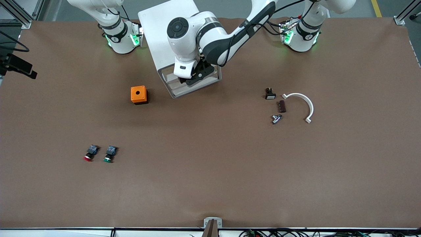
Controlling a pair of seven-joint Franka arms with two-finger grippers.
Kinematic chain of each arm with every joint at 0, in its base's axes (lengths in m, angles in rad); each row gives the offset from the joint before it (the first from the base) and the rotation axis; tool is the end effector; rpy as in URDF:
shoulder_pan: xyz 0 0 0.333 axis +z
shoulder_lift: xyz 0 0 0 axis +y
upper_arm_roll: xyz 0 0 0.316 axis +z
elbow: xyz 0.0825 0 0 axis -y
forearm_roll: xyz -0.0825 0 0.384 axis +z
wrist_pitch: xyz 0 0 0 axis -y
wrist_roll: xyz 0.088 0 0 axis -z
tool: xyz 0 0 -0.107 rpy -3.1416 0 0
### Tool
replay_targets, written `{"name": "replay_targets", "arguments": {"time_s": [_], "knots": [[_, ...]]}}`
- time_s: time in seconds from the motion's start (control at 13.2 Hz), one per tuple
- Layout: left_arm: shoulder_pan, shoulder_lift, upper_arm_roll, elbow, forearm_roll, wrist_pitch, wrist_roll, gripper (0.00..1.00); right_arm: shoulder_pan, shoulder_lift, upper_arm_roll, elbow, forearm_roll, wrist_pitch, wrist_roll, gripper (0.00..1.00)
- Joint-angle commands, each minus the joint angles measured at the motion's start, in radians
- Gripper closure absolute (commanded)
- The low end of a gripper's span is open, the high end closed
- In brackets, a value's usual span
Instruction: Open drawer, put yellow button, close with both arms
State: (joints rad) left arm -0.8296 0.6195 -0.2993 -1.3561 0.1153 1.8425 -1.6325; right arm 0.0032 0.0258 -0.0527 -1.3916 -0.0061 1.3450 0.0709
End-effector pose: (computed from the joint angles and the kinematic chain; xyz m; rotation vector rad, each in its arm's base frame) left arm 0.3495 -0.6168 0.3628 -2.9483 -0.7688 0.1287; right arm 0.5369 -0.0269 0.6739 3.1256 -0.1902 -0.1132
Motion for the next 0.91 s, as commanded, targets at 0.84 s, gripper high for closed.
{"name": "replay_targets", "arguments": {"time_s": [0.84], "knots": [[-0.031,0.016,0.006,-0.003,0.049,0.021,-0.072,0.00,-0.019,-0.080,-0.015,-0.083,-0.006,0.105,-0.051,0.00]]}}
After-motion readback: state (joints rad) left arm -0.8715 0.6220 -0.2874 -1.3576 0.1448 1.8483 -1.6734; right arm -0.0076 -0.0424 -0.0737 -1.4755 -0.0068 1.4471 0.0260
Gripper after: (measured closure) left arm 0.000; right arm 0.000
